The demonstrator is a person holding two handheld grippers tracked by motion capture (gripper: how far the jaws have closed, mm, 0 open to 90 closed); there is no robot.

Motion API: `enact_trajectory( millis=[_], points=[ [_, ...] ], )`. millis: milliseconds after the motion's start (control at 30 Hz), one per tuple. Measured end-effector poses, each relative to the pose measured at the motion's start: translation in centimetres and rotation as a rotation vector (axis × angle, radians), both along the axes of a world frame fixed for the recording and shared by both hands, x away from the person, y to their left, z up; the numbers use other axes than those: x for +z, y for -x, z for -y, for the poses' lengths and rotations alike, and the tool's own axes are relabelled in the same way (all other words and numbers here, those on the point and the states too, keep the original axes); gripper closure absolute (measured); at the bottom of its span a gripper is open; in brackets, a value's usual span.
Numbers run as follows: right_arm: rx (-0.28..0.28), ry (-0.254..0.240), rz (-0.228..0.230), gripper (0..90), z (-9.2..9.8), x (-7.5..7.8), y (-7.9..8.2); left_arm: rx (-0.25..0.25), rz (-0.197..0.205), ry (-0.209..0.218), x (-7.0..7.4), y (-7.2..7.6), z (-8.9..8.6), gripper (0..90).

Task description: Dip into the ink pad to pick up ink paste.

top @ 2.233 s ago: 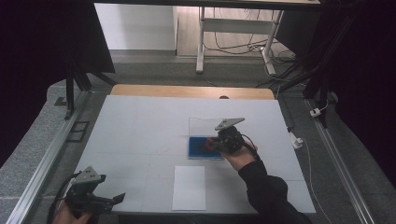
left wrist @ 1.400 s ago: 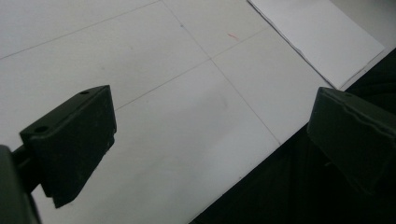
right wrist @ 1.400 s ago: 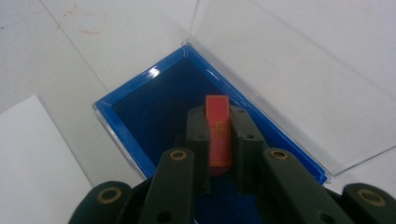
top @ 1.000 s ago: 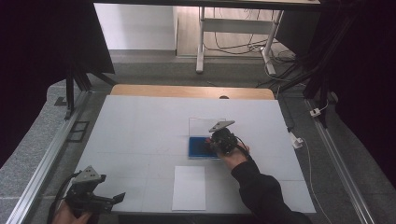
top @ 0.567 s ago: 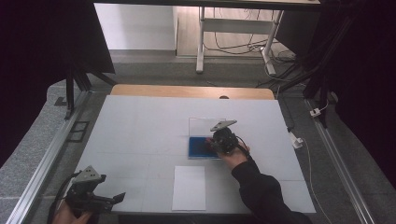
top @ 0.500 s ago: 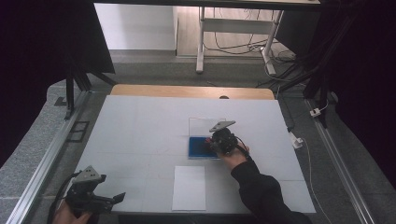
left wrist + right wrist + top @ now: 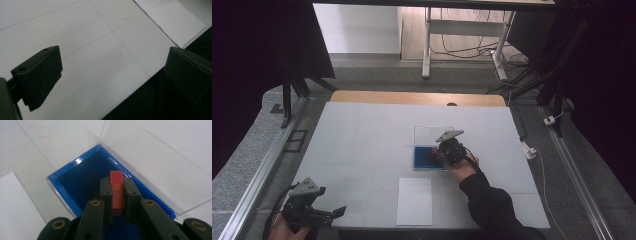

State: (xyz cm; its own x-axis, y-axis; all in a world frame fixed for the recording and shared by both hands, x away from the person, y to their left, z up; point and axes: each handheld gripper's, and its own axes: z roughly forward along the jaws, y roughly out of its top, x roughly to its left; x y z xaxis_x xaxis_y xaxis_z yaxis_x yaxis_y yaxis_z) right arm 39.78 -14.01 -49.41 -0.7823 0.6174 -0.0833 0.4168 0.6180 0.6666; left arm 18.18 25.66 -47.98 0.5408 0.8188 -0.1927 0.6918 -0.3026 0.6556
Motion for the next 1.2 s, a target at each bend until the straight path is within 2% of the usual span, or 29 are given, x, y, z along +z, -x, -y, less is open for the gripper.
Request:
enact_trajectory(
  millis=[133,267,467,767,1000,1200],
  points=[
    [-0.002,-0.004,-0.006,80.1,0.1,0.2,-0.1,0.000,0.001,0.005,0.0,0.0,0.0,2.1],
    [-0.030,-0.065,-0.019,80.2,0.6,0.5,-0.3,0.000,0.002,0.004,0.0,0.0,0.0,2.1],
    [-0.030,-0.110,-0.008,80.1,1.0,1.3,-0.2,0.000,0.002,0.005,0.0,0.1,-0.1,2.1],
    [-0.010,-0.115,-0.021,80.2,0.7,1.2,-0.1,0.000,0.003,0.005,0.0,0.1,-0.1,2.1],
    [0.028,-0.085,-0.035,80.2,-0.3,0.5,0.2,0.000,0.004,0.004,0.0,0.1,-0.1,2.2],
    [0.038,-0.067,-0.038,80.2,-0.7,-0.1,0.2,0.000,0.004,0.006,0.0,0.1,-0.1,2.2]
  ],
)
